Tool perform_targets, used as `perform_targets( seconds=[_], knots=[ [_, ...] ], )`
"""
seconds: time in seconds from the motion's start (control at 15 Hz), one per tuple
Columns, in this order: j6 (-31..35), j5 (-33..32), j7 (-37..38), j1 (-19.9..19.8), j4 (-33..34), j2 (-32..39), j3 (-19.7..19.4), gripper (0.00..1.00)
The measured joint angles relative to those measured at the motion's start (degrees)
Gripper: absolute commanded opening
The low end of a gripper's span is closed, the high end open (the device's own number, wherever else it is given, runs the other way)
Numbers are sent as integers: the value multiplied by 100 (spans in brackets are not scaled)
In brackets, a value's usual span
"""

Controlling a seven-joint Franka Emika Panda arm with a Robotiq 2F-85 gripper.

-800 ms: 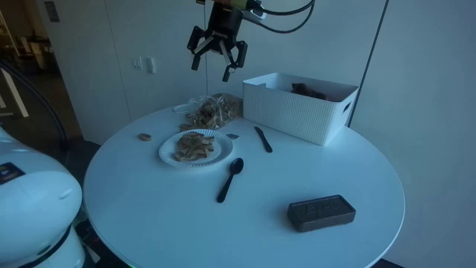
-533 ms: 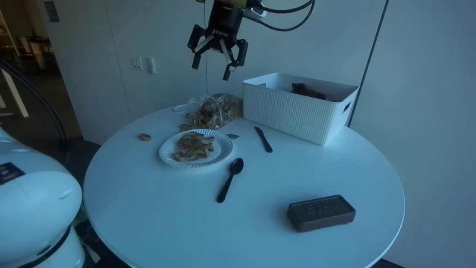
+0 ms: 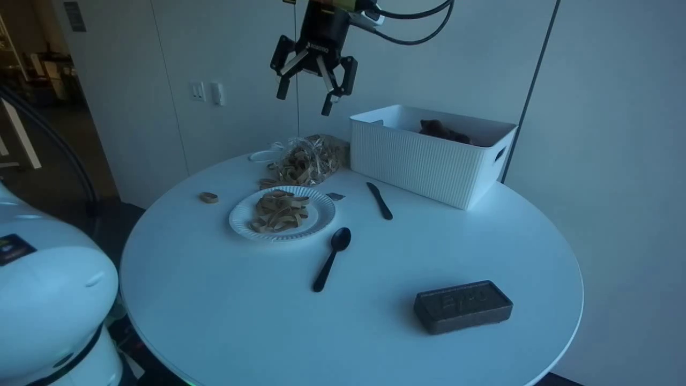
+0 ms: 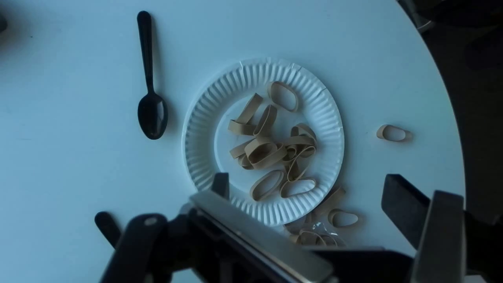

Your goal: Remove the rubber bands from the plate

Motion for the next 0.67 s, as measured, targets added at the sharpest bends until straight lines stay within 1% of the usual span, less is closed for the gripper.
perform_targets(
  seconds=[0.33, 0.67],
  knots=[
    [16, 1, -3, -57, -82, 35, 36, 100],
    [520, 374, -276, -147, -536, 357, 32, 100]
  ],
)
